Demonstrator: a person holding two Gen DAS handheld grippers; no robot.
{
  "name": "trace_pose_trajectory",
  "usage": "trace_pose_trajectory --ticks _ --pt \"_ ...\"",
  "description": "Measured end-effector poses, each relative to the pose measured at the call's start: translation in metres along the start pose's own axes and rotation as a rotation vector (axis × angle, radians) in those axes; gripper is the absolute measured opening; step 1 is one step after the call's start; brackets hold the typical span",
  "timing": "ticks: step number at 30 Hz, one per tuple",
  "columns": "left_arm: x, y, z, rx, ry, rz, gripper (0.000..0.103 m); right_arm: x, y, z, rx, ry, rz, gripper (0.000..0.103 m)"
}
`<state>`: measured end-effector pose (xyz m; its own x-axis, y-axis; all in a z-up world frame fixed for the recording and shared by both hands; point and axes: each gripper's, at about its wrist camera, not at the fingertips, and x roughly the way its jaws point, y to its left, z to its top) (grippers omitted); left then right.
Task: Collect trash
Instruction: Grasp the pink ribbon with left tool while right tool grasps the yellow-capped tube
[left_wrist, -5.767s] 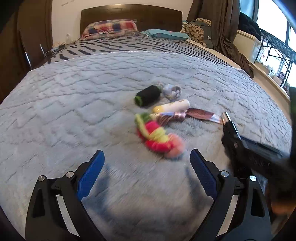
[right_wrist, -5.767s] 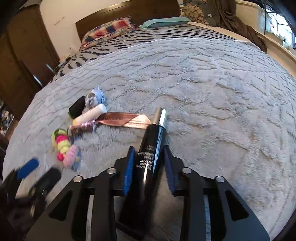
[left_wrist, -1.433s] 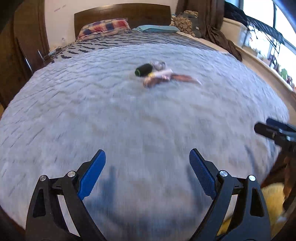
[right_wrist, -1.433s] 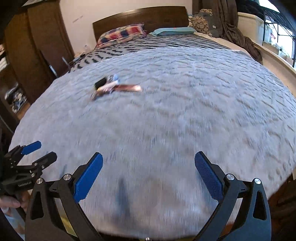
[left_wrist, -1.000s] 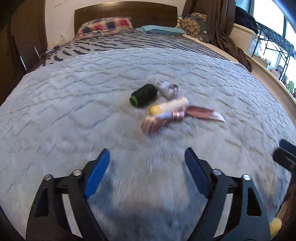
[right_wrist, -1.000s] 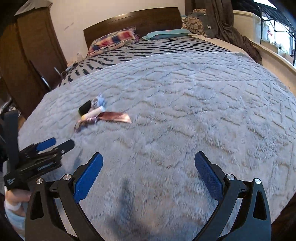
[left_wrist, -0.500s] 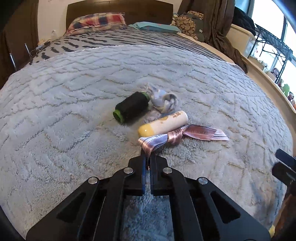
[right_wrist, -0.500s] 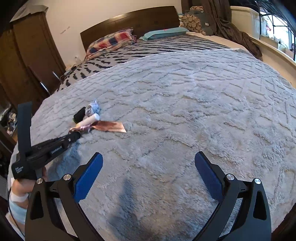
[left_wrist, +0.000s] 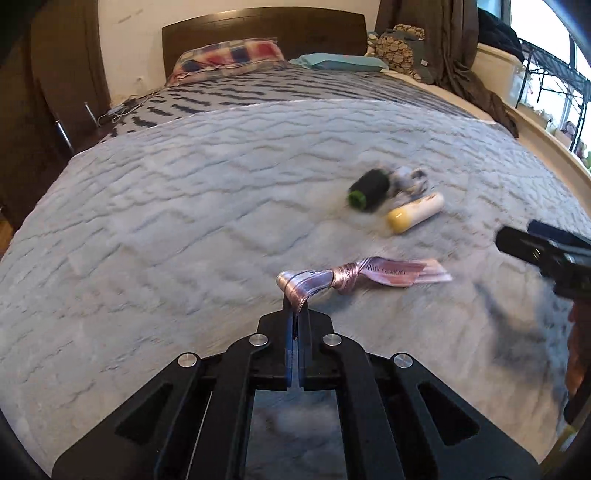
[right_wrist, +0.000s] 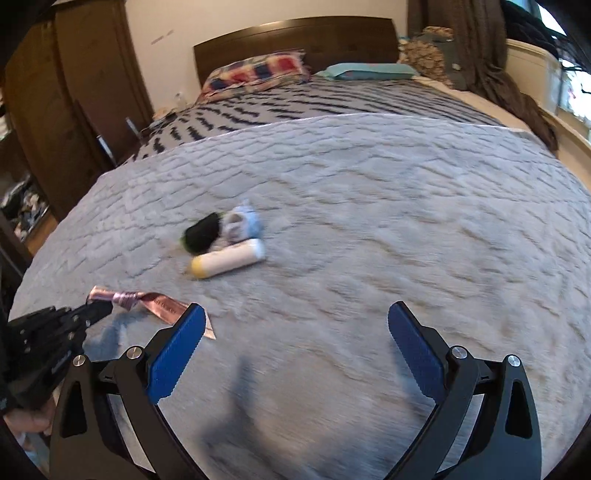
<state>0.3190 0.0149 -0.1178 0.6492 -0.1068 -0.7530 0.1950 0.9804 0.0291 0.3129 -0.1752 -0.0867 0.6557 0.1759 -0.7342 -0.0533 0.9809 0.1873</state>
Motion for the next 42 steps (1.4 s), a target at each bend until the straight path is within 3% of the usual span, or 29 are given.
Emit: trace_pose_trajectory --ticks 4,6,12,17,20,22,28,34,35,39,42 --pt "-0.002 0.020 -0.008 -0.020 0.008 0.011 0.000 0.026 0.021 0.005 0.004 0.051 0.062 0.089" --pt "-0.004 0.030 -0.011 -0.039 0.008 0.009 0.000 0.038 0.028 0.008 0.011 0.080 0.085 0.079" --pt "-0.002 0.040 -0.016 -0.057 0.014 -0.016 0.000 0.061 0.033 0.023 0.076 0.095 0.106 0.079" --pt "0.000 0.037 -0.015 -0.046 0.009 -0.030 0.000 0.071 0.043 0.035 0.062 0.099 0.082 0.079" --pt "0.001 0.035 -0.015 -0.038 0.011 -0.035 0.000 0.075 0.051 0.032 0.004 0.103 0.018 0.066" --pt "0.002 0.036 -0.014 -0.042 0.013 -0.040 0.000 0.076 0.049 0.032 0.011 0.102 0.020 0.066" --pt "0.001 0.037 -0.016 -0.052 0.016 -0.045 0.000 0.067 0.052 0.024 -0.061 0.121 -0.008 0.065" --pt "-0.007 0.026 -0.021 -0.041 0.012 -0.067 0.000 0.047 0.044 0.012 -0.065 0.126 0.021 0.061" --pt "-0.010 0.023 -0.022 -0.040 0.008 -0.076 0.000 0.040 0.042 0.011 -0.067 0.113 0.025 0.045" --pt "-0.024 0.010 -0.025 -0.023 -0.006 -0.097 0.000 0.017 0.040 0.008 -0.087 0.106 0.031 0.033" --pt "-0.033 0.000 -0.027 -0.014 -0.014 -0.107 0.000 0.015 0.038 0.008 -0.080 0.130 0.036 0.031"
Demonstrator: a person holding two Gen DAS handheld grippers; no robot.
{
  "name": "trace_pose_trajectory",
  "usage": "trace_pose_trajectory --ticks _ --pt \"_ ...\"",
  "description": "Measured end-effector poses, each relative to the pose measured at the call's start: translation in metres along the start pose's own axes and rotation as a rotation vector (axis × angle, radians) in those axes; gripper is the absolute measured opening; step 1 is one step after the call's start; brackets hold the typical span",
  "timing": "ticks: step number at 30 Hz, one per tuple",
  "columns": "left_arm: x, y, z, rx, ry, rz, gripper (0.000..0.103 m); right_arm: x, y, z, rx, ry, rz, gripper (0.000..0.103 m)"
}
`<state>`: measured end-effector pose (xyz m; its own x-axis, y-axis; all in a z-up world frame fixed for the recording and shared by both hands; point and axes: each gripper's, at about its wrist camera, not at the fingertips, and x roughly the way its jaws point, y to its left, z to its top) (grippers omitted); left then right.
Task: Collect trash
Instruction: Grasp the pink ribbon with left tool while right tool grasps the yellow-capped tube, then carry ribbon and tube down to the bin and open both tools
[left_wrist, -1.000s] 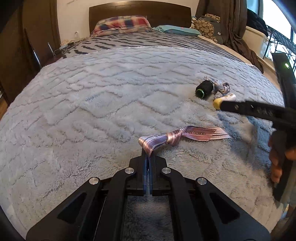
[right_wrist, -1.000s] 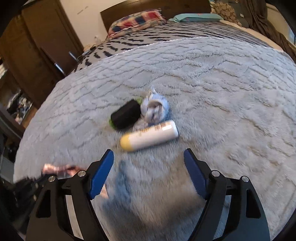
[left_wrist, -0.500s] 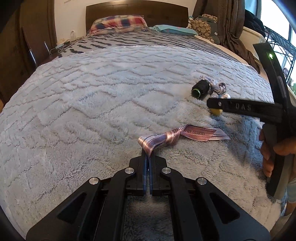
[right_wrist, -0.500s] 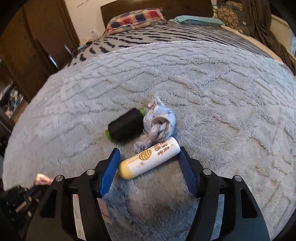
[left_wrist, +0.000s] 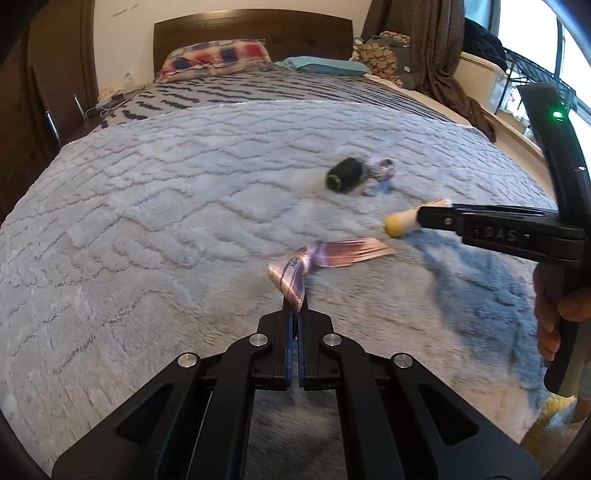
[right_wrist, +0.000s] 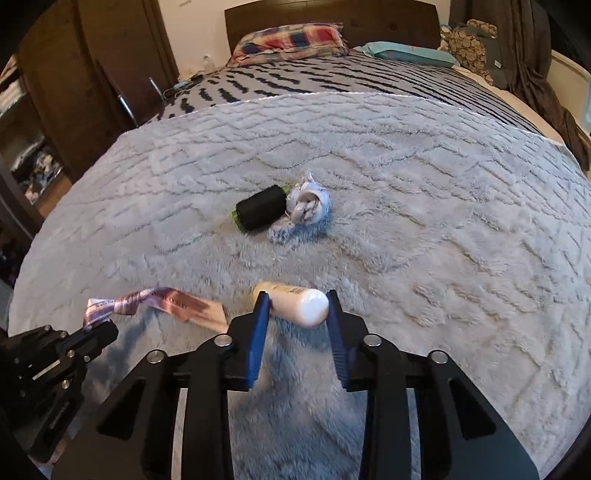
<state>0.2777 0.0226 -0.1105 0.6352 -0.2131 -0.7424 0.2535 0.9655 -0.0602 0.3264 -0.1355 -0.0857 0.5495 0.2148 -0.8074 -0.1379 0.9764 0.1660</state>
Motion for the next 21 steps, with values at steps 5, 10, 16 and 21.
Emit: trace_pose_trajectory --ticks 5,10,16,21 --pt "-0.013 -0.007 -0.006 -0.008 -0.007 -0.008 0.000 0.004 0.005 -0.003 -0.013 0.018 0.007 0.030" --pt "-0.019 -0.005 -0.014 -0.011 -0.001 -0.001 0.000 0.003 0.016 -0.021 -0.057 0.042 0.047 0.026" --pt "-0.016 0.000 -0.023 -0.017 0.018 -0.004 0.000 0.014 0.020 -0.025 -0.077 0.041 0.042 0.026" --pt "-0.012 0.008 -0.024 -0.035 0.026 0.001 0.000 0.025 0.024 -0.020 -0.083 0.036 0.038 0.026"
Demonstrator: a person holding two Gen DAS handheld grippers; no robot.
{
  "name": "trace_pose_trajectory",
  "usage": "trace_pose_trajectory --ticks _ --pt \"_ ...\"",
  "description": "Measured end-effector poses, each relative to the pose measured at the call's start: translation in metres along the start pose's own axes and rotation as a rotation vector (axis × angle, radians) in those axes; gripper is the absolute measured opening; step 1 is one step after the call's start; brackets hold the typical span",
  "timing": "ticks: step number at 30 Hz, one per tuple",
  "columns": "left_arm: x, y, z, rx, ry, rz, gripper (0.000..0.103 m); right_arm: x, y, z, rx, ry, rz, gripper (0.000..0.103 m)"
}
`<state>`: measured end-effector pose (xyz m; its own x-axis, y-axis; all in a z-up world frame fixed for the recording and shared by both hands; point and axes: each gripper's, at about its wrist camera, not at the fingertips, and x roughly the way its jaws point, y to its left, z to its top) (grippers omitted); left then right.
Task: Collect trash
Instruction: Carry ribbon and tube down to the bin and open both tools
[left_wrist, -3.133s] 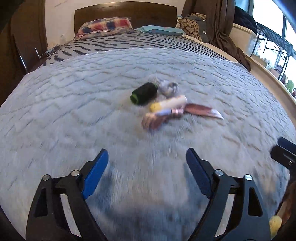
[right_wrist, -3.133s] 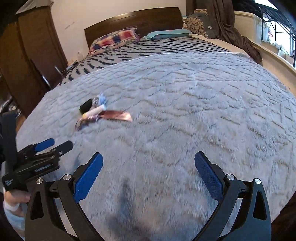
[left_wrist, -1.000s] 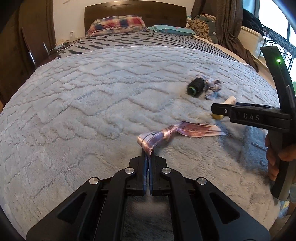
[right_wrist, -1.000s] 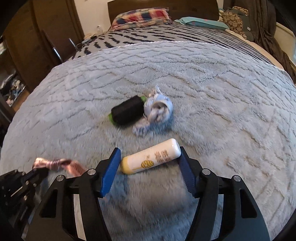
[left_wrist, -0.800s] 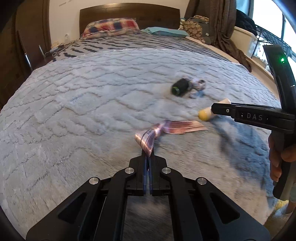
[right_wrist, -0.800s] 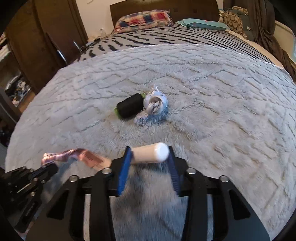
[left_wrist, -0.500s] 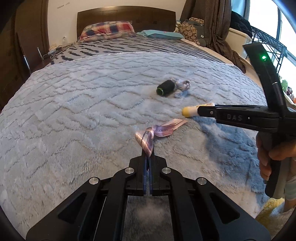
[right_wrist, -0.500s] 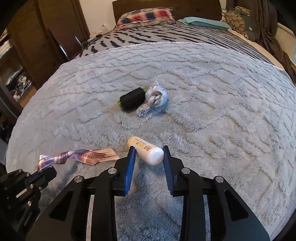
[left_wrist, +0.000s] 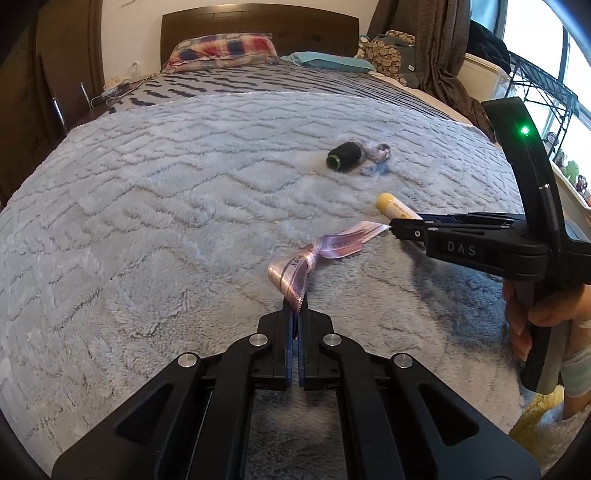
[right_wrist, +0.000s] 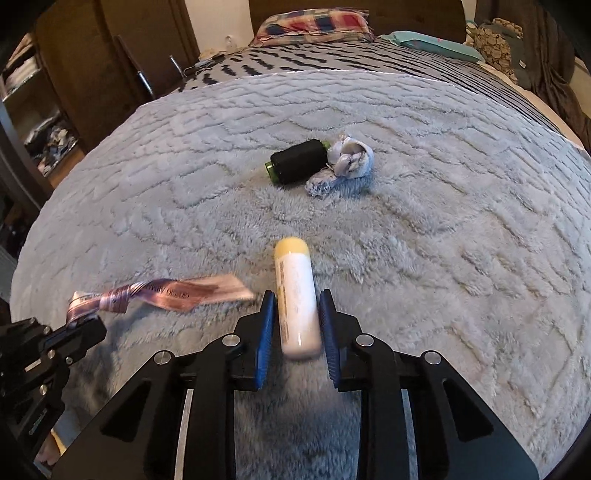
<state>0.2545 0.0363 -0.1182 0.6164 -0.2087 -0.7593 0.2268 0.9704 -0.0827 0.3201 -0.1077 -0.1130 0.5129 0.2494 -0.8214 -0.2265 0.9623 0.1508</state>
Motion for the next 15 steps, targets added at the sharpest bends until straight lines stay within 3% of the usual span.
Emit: trace_pose_trajectory --ticks 7,15 --pt "-0.002 -0.001 -0.003 -0.006 0.005 -0.013 0.000 -0.012 0.004 -0.008 -0.024 -0.022 -0.011 0.021" --pt "-0.048 -0.028 -0.016 0.023 -0.053 -0.057 0.000 -0.093 0.005 -0.055 -0.050 -0.128 -0.050 0.021"
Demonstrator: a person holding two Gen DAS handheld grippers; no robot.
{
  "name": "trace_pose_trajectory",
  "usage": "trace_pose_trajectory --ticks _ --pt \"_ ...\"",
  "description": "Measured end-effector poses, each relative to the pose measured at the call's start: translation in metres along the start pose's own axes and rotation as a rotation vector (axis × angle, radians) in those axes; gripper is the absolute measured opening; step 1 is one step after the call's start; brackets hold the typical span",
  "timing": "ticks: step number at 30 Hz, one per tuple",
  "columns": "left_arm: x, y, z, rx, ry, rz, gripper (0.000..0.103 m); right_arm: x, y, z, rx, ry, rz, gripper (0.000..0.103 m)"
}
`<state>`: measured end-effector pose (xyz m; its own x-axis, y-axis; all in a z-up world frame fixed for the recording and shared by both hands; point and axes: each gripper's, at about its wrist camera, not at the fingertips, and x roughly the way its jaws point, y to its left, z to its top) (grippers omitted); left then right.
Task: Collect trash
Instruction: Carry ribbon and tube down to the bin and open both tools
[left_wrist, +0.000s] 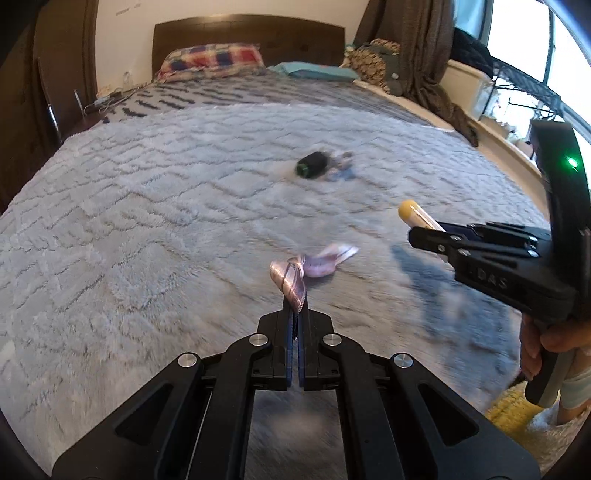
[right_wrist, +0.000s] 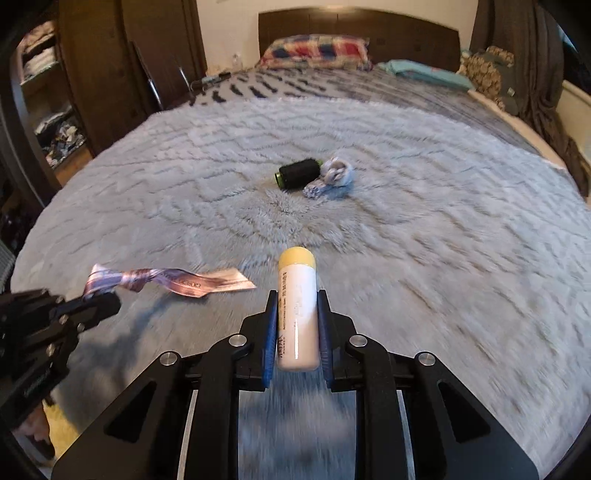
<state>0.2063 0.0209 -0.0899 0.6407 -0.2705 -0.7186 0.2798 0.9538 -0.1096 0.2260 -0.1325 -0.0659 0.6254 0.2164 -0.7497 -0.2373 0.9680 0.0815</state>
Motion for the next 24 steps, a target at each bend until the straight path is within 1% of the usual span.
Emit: trace_pose_trajectory --ticks 4,5,9,11,13,14,18,20,24 --pt "-0.033 -0.022 -0.008 0.029 -0.044 -0.029 0.000 -0.050 -0.001 -0.023 0.013 -0.057 0.003 0.021" --pt "-0.044 -0.030 -0.012 0.042 -0.060 -0.036 0.000 -0.069 -0.001 -0.031 0.021 -0.081 0.008 0.021" --pt "-0.084 -0.055 -0.026 0.075 -0.119 -0.064 0.000 -0.110 -0.001 -0.054 0.033 -0.139 0.021 0.021" --pt "-0.105 -0.067 -0.039 0.084 -0.149 -0.086 0.000 -0.132 0.000 -0.072 0.038 -0.165 0.020 0.021" --pt "-0.120 -0.075 -0.052 0.085 -0.167 -0.106 0.000 -0.144 0.001 -0.086 0.045 -0.177 0.029 0.021" --pt "-0.127 -0.080 -0.061 0.086 -0.172 -0.116 0.000 -0.152 0.002 -0.098 0.053 -0.182 0.040 0.021" --pt "-0.138 -0.093 -0.095 0.081 -0.162 -0.139 0.001 -0.158 0.003 -0.130 0.084 -0.164 0.049 0.021" --pt "-0.138 -0.098 -0.116 0.073 -0.129 -0.151 0.000 -0.157 0.003 -0.147 0.094 -0.139 0.043 0.021" --pt "-0.131 -0.103 -0.144 0.069 -0.066 -0.155 0.001 -0.154 0.006 -0.173 0.105 -0.095 0.051 0.021"
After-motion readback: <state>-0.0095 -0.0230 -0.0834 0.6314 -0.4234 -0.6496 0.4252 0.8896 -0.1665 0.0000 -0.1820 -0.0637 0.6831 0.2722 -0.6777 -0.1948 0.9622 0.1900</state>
